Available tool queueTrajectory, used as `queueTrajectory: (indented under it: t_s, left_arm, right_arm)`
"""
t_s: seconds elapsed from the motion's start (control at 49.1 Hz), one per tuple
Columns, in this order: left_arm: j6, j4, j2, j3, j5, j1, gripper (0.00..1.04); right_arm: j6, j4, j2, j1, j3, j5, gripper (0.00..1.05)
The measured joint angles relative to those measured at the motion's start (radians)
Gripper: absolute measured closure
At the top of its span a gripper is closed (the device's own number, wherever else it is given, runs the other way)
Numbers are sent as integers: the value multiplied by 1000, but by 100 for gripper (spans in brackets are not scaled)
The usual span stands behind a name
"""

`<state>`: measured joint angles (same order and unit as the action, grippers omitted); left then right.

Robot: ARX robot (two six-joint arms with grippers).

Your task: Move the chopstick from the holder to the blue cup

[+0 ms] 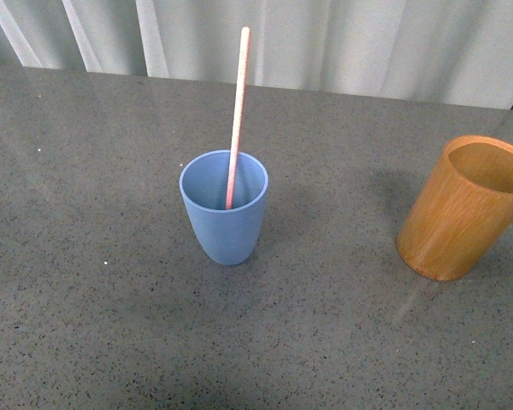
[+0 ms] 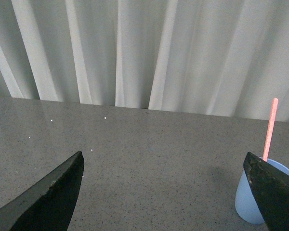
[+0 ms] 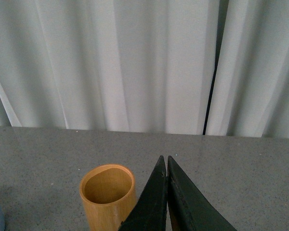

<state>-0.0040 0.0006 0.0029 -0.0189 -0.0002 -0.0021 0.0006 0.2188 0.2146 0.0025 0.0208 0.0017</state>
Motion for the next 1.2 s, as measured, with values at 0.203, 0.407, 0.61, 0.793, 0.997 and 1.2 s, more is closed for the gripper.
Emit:
queueTrajectory:
  t_s: [0.203, 0.407, 0.61, 0.793, 0.997, 1.2]
  left_arm:
    - [0, 0, 0, 0, 0, 0, 7]
    - [0, 0, -1, 0, 0, 0, 7]
    - [0, 0, -2, 0, 0, 0, 7]
    - [0, 0, -2, 0, 0, 0, 7]
    - [0, 0, -2, 0, 0, 0, 7]
    - [0, 0, -2, 0, 0, 0, 7]
  right_arm:
    - [0, -53, -52, 0, 0, 0, 104]
    - [0, -214, -210, 0, 0, 0, 104]
    - [-1, -217, -210, 0, 0, 0, 102]
    - [0, -217, -210, 0, 0, 0, 63]
    - [0, -217, -210, 0, 0, 0, 28]
    - [1, -217, -210, 0, 0, 0, 11]
